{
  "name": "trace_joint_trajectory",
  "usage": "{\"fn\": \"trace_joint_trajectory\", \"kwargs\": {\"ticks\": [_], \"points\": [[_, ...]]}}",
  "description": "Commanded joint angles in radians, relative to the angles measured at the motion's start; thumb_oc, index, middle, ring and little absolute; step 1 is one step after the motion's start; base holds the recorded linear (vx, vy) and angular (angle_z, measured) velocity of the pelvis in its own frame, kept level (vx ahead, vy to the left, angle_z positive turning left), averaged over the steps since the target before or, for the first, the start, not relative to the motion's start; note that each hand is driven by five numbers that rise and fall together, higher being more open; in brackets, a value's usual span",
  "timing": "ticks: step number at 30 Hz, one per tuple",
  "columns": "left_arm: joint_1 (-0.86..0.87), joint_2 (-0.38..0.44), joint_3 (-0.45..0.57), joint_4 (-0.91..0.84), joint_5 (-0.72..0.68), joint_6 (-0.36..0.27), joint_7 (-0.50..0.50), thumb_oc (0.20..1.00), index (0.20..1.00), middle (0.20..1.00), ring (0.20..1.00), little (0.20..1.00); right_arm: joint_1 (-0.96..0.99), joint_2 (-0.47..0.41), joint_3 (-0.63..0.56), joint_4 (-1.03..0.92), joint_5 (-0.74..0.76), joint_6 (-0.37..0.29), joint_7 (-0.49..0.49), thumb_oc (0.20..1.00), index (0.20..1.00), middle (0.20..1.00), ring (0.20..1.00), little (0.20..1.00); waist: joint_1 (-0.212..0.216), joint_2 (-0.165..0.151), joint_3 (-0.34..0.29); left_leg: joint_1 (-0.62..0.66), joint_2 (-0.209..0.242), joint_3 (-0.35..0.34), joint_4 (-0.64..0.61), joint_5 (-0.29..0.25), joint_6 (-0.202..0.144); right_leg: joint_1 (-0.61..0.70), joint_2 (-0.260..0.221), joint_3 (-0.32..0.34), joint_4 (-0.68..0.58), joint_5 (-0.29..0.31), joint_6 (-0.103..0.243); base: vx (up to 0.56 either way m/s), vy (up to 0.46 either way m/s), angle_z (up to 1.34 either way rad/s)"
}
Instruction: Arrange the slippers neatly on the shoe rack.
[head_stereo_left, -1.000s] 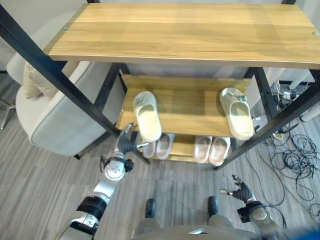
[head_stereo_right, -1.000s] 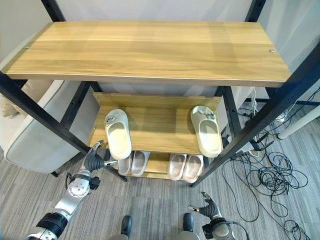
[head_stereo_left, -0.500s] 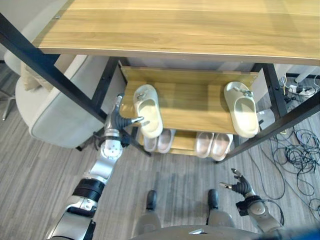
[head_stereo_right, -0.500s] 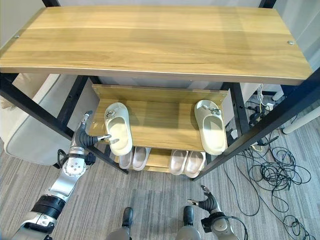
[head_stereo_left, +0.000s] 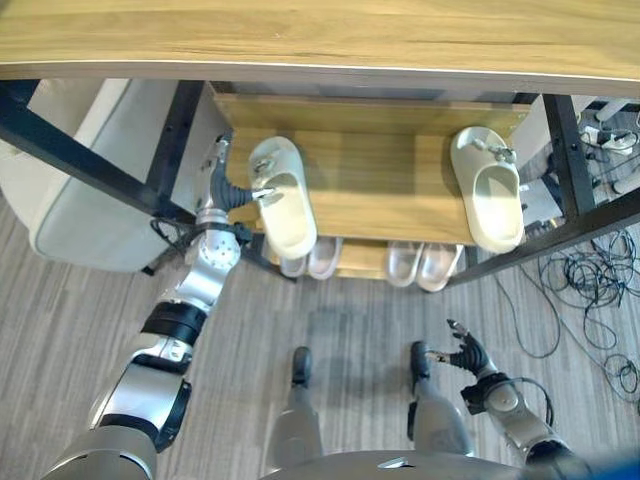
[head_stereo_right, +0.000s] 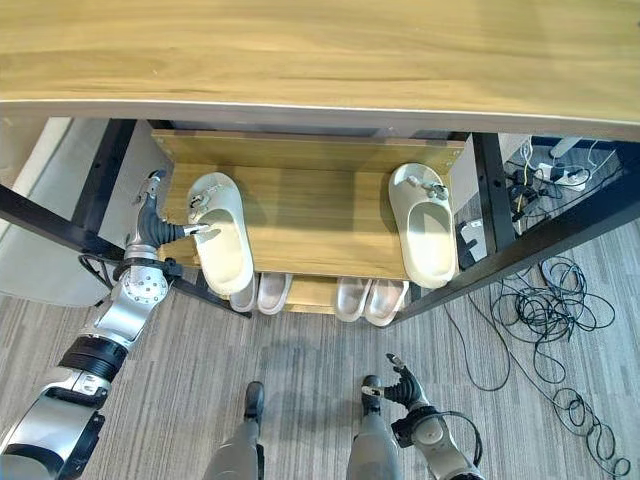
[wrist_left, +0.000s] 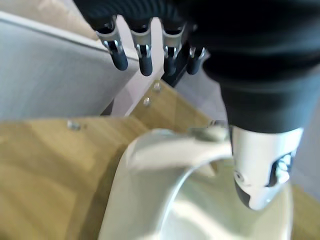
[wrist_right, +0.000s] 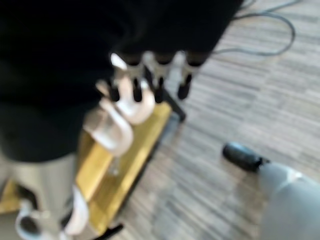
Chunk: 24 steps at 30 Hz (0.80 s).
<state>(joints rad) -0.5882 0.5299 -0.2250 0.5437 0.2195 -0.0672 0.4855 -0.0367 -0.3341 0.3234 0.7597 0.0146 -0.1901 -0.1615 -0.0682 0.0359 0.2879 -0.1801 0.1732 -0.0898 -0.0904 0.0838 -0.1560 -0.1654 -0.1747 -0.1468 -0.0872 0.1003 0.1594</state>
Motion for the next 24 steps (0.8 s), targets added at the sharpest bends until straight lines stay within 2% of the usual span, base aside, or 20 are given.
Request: {"fn": "trace_joint_trajectory", "kwargs": {"ticks": [1,11,12,13,14,20,24], "points": [[-0.107,0.037,0.004,0.073,0.046,-0.003,0.052,1.000,1.000,1.000,1.000,1.000,-0.009,-0.016,-0.002,-0.062,0.005,-0.027,-0.026,1.000,1.000,1.000,1.000,1.000,0.010,-0.010,-0.012,-0.035,0.050,0.037,0.019,0.012,0.007,-0.047,-0.105,-0.017,0.195,-0.075,0.098,0.00,0.000,0.00],[-0.185,0.005,-0.017,0.130,0.056,0.030,0.108,1.000,1.000,1.000,1.000,1.000,-0.040,-0.015,0.007,-0.080,0.013,-0.037,-0.059,1.000,1.000,1.000,1.000,1.000,0.005,-0.026,0.015,-0.084,0.046,0.032,0.020,0.019,0.005,-0.086,-0.111,-0.018,0.181,-0.056,0.100,0.00,0.000,0.00],[-0.189,-0.001,-0.015,0.133,0.057,0.037,0.114,0.589,0.589,0.589,0.589,0.589,-0.038,-0.014,0.009,-0.083,0.014,-0.037,-0.062,1.000,1.000,1.000,1.000,1.000,0.005,-0.027,0.017,-0.086,0.043,0.032,0.016,0.020,0.004,-0.088,-0.112,-0.018,0.177,-0.055,0.100,0.00,0.000,0.00],[-0.189,-0.001,-0.015,0.133,0.057,0.037,0.114,0.555,0.555,0.555,0.555,0.555,-0.038,-0.014,0.009,-0.084,0.014,-0.037,-0.062,1.000,1.000,1.000,1.000,1.000,0.005,-0.026,0.016,-0.087,0.043,0.031,0.016,0.020,0.005,-0.089,-0.113,-0.018,0.177,-0.054,0.100,0.00,0.000,0.00],[-0.212,-0.003,-0.010,0.133,0.067,0.049,0.145,0.200,0.200,0.200,0.200,0.200,-0.037,-0.015,0.015,-0.089,0.011,-0.040,-0.065,1.000,1.000,1.000,1.000,1.000,0.002,-0.027,0.019,-0.095,0.041,0.031,0.008,0.023,0.001,-0.094,-0.114,-0.022,0.169,-0.049,0.101,0.00,0.000,0.00],[-0.225,-0.015,-0.018,0.075,0.116,0.063,0.169,0.200,0.200,0.200,0.200,0.200,-0.024,-0.022,0.020,-0.104,0.013,-0.049,-0.062,1.000,1.000,1.000,1.000,1.000,0.000,-0.028,0.024,-0.101,0.039,0.028,0.003,0.027,-0.002,-0.097,-0.114,-0.023,0.168,-0.048,0.101,0.00,0.000,0.00],[-0.150,-0.084,-0.010,-0.028,0.137,0.048,0.164,0.200,0.200,0.200,0.200,0.200,-0.029,-0.011,0.021,-0.106,0.022,-0.047,-0.059,1.000,1.000,1.000,1.000,1.000,0.009,-0.029,0.032,-0.093,0.036,0.029,0.007,0.022,-0.002,-0.095,-0.117,-0.019,0.178,-0.056,0.099,0.00,0.000,0.00]]}}
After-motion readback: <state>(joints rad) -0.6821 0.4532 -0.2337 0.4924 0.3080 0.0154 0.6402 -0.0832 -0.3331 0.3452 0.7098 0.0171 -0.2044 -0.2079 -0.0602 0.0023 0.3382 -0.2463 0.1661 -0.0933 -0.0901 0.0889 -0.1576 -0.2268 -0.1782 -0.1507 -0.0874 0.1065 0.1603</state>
